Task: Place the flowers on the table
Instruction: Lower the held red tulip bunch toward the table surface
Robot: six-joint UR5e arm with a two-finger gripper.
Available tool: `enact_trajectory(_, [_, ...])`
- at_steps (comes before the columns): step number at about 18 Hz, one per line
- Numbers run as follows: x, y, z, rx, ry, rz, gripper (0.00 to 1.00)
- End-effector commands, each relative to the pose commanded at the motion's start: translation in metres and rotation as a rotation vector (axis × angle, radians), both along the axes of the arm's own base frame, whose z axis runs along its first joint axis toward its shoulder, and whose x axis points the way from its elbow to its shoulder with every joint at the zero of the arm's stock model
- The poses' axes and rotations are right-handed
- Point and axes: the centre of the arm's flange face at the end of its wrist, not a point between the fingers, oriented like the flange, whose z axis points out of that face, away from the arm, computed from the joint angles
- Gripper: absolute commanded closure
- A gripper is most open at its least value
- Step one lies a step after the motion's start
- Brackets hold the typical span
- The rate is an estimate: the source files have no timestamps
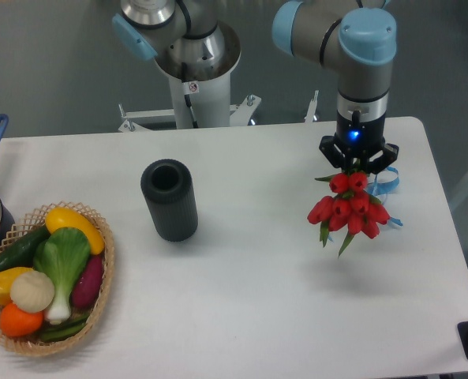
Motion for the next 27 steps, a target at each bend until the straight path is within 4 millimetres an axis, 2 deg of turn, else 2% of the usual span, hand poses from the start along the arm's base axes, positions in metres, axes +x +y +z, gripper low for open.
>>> enact_trajectory(10, [-0.001,0.002,-0.005,-0.001,-0.012,0.01,0.92])
enact_trajectory(13, [-0.001,0.003,-0.014,-0.004,-0.027,0.018,0.92])
enact_trajectory(18, [0.0,0.011,-0.04,-0.018,-0.067,0.016,0.92])
enact_trajectory(23, [0.001,0.036,-0.085,-0.046,-0.137,-0.025,0.91])
enact_trajectory(25, [-0.001,0.045,-0.094,-0.048,-0.15,-0.034,0.81])
enact_trajectory(27, [-0.008,0.049,-0.1,-0.049,-0.156,-0.035,0.6])
